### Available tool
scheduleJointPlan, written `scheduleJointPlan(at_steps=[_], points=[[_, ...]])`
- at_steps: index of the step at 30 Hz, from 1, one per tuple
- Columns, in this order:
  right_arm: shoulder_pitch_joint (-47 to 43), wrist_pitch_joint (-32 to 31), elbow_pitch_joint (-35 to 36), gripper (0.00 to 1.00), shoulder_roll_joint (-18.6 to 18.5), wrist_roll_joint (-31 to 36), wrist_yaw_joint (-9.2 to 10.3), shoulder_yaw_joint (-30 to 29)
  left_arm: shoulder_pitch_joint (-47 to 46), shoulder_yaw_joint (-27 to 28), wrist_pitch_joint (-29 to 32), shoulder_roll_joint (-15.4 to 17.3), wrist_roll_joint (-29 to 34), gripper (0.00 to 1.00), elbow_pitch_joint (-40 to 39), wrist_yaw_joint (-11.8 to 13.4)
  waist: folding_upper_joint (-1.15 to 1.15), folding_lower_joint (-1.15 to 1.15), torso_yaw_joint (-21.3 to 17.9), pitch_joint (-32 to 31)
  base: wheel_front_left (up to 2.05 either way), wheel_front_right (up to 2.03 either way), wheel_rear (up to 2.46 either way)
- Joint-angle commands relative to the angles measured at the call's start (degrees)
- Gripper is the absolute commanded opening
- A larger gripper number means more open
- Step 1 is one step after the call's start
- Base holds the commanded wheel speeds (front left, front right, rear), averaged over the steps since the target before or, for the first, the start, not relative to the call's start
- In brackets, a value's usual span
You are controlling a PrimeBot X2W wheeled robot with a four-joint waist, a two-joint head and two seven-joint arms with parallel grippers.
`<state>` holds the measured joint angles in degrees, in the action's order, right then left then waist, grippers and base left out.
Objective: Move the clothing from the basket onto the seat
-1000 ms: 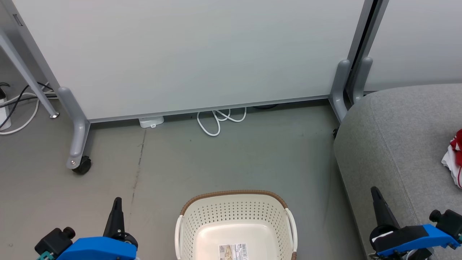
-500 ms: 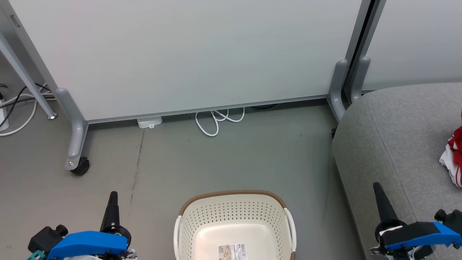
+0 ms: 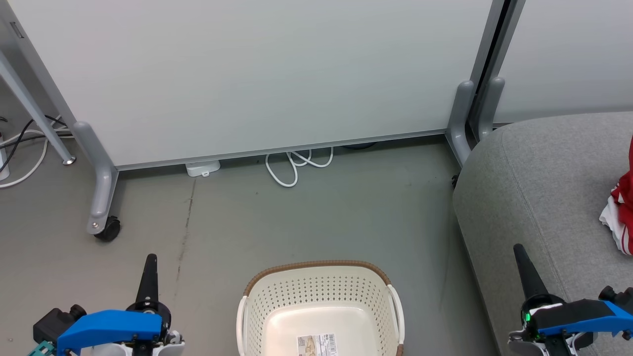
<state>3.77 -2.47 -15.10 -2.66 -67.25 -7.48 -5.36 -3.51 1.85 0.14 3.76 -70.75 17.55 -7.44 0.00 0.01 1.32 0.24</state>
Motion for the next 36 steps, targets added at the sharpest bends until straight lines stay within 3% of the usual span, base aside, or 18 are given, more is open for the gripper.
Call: scheduleJointPlan(at_steps=[1, 36], points=[[1.37, -0.29, 0.69, 0.0, -0.26, -1.67, -0.02, -0.18, -1.34, 0.63, 0.45, 0.1, -1.41, 0.0, -0.85, -0.05, 0.0, 0.0, -0.04, 0.0, 0.0, 0.0, 0.0], [2.38, -3.15, 1.06, 0.0, -0.32, -18.63, -0.02, -0.96, -2.64, 3.74, 4.86, -0.62, -16.0, 0.0, -2.88, -0.07, 0.0, -0.01, -0.89, -0.04, 0.0, 0.0, 0.0]])
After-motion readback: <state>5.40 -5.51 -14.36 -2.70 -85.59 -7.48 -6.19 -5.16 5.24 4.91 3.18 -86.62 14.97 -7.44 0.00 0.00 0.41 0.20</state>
